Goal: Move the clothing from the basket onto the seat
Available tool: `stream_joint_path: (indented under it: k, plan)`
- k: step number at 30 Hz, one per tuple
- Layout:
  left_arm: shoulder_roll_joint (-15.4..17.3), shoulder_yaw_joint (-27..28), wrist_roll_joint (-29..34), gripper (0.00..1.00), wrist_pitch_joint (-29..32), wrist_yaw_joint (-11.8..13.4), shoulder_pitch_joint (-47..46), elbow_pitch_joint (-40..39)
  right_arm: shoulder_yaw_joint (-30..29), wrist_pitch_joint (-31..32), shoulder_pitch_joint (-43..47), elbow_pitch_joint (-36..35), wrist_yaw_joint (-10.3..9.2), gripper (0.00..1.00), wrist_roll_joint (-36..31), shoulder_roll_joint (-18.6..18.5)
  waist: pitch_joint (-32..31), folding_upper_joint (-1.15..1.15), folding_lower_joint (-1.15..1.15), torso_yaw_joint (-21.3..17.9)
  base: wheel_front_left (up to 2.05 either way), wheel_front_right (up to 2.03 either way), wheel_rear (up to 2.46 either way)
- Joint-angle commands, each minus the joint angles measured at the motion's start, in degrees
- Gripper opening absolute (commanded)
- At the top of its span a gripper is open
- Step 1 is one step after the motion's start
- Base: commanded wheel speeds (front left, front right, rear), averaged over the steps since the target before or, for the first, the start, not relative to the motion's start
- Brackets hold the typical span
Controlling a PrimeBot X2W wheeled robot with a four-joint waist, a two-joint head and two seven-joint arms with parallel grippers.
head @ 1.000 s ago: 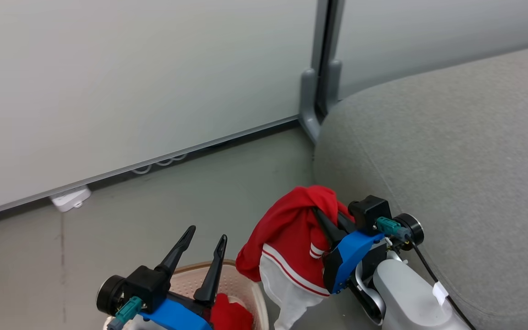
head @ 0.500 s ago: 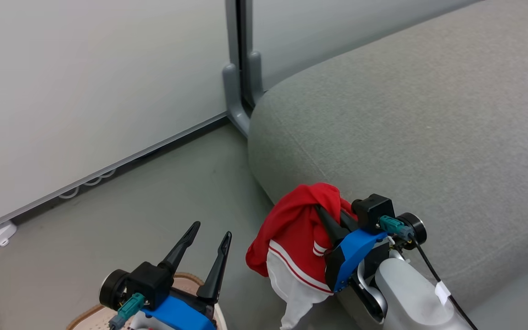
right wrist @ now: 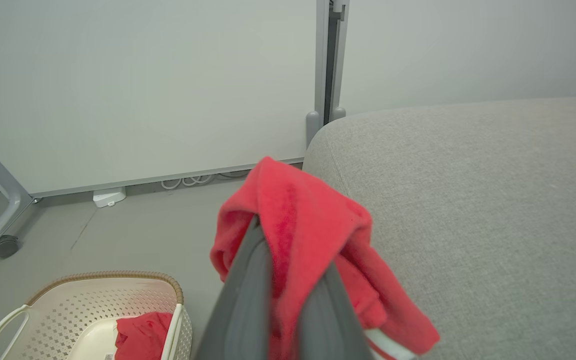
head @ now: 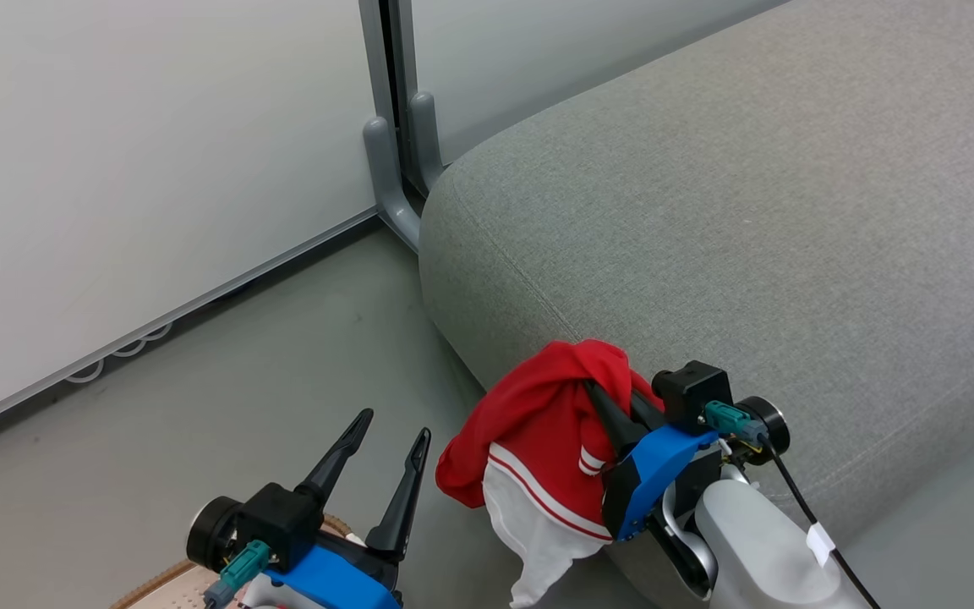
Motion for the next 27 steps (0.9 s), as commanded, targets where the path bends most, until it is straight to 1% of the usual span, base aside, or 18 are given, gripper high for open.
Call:
stream_joint_path:
  k: [1,5,7,13,21,26,27]
  plan:
    - [0.44,-0.14,-0.21,1.0,-0.17,-0.26,-0.42,0.07,-0.41,-0.39,0.5,-0.12,-0.04,0.0,-0.3,-0.03,0.01,0.0,0.0,0.24,0.0,0.0,0.0]
    - [0.58,-0.33,-0.14,1.0,-0.17,-0.26,-0.82,-0.12,-2.04,-0.13,-1.0,-0.26,-0.04,0.0,-0.54,-0.28,0.52,0.0,0.0,1.07,0.0,0.0,0.0]
    - [0.71,-0.42,0.06,1.0,-0.17,-0.26,-1.24,-0.35,-3.42,0.06,-2.62,-0.69,-0.04,0.0,-0.72,-1.28,1.32,0.0,0.0,1.62,0.0,0.0,0.0]
    - [2.0,-1.69,1.07,1.0,-0.17,-0.26,-3.61,-1.0,-11.59,2.79,-10.11,-2.04,-0.04,0.0,-4.82,-5.29,5.9,0.0,0.0,3.36,0.0,0.0,0.0]
    - [4.88,-4.81,2.13,1.0,-0.17,-0.26,-10.07,-2.65,-23.7,8.24,-21.71,-7.43,-0.05,0.0,-8.14,-13.0,16.11,0.0,0.0,6.08,0.0,0.0,0.0]
    - [6.28,-7.31,2.49,1.0,-0.17,-0.26,-14.9,-3.96,-29.87,11.96,-26.81,-10.88,-0.05,0.0,-9.74,-19.63,23.32,0.0,0.0,8.42,0.0,0.0,0.0]
    - [6.52,-8.03,2.6,1.0,-0.17,-0.26,-15.99,-4.37,-31.44,12.59,-27.79,-11.74,-0.07,0.0,-10.24,-21.72,24.91,0.0,0.0,9.09,0.0,0.0,0.0]
